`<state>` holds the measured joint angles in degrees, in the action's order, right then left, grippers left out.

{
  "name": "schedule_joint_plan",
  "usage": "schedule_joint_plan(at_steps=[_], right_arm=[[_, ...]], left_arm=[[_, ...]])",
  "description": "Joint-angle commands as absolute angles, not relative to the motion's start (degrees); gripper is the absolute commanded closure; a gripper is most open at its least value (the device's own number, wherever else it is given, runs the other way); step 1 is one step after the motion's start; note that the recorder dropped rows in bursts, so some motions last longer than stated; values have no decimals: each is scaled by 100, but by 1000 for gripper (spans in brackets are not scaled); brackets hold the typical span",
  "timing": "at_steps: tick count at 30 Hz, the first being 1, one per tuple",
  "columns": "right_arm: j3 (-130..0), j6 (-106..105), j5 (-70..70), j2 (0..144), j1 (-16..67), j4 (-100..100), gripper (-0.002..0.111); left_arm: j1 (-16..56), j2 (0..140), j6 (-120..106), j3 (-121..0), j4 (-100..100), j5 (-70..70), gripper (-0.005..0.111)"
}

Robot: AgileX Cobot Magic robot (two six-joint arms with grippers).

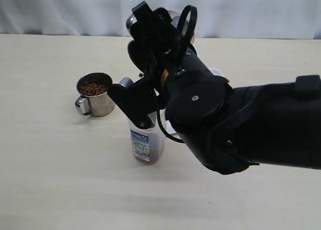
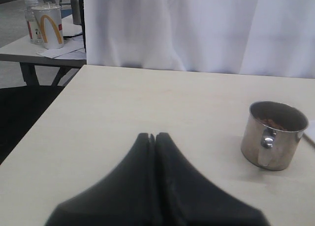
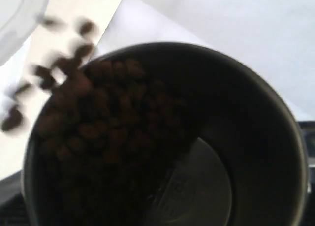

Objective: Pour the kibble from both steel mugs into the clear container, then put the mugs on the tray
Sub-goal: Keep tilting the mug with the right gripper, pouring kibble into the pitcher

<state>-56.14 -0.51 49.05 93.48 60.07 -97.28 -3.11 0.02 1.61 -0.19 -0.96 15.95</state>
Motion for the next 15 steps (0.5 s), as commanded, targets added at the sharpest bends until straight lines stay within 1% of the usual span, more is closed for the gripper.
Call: schedule_joint_plan(at_steps=[1,15], right_arm=[[-5633,-269,5023,9327,5980,-9854,104],[-5633,-624,5023,9327,5980,-9942,104]], left_arm=[[-263,0,178,0,-82,1586,107],[-263,0,178,0,-82,1586,107]])
